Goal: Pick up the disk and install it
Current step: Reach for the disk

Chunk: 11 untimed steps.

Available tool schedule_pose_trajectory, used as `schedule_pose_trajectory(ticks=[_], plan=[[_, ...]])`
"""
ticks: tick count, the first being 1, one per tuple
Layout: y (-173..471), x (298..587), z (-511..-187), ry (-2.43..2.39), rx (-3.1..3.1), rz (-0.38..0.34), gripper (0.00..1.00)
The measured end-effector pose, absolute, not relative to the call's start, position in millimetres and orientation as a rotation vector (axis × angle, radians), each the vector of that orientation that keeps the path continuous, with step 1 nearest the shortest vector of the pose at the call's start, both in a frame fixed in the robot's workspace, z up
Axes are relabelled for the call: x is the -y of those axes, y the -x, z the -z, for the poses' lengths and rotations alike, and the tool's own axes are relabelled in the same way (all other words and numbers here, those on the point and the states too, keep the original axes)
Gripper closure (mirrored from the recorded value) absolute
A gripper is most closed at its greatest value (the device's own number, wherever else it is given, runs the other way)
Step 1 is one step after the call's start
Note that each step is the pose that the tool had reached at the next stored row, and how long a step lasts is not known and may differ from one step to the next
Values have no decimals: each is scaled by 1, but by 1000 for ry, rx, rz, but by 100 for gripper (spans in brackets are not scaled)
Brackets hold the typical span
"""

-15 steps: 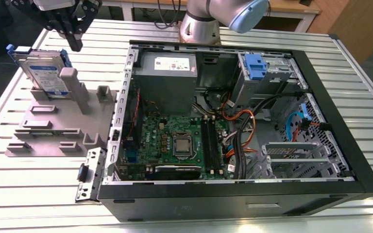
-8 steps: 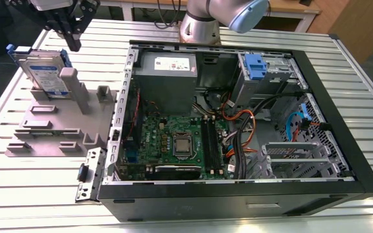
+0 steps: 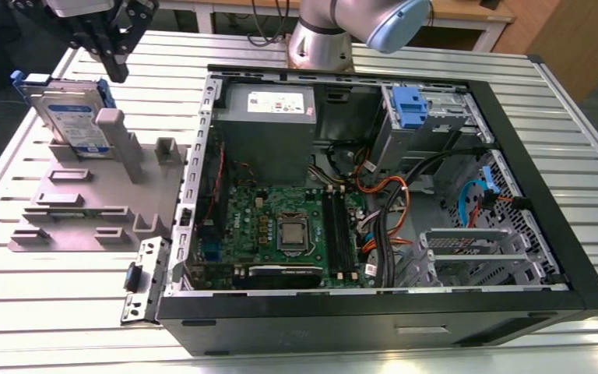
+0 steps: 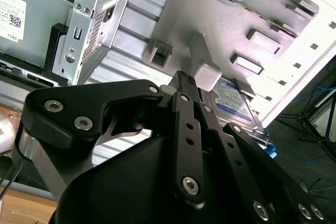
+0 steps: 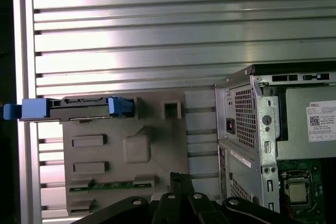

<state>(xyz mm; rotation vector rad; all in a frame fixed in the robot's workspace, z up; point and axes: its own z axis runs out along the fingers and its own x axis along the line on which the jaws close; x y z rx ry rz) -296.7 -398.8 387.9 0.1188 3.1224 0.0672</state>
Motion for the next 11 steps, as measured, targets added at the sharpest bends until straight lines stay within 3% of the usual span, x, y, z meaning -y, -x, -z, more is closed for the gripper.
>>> schedule_pose_trajectory(ticks=[11], plan=[[299, 399, -387, -119, -3123, -67, 89]])
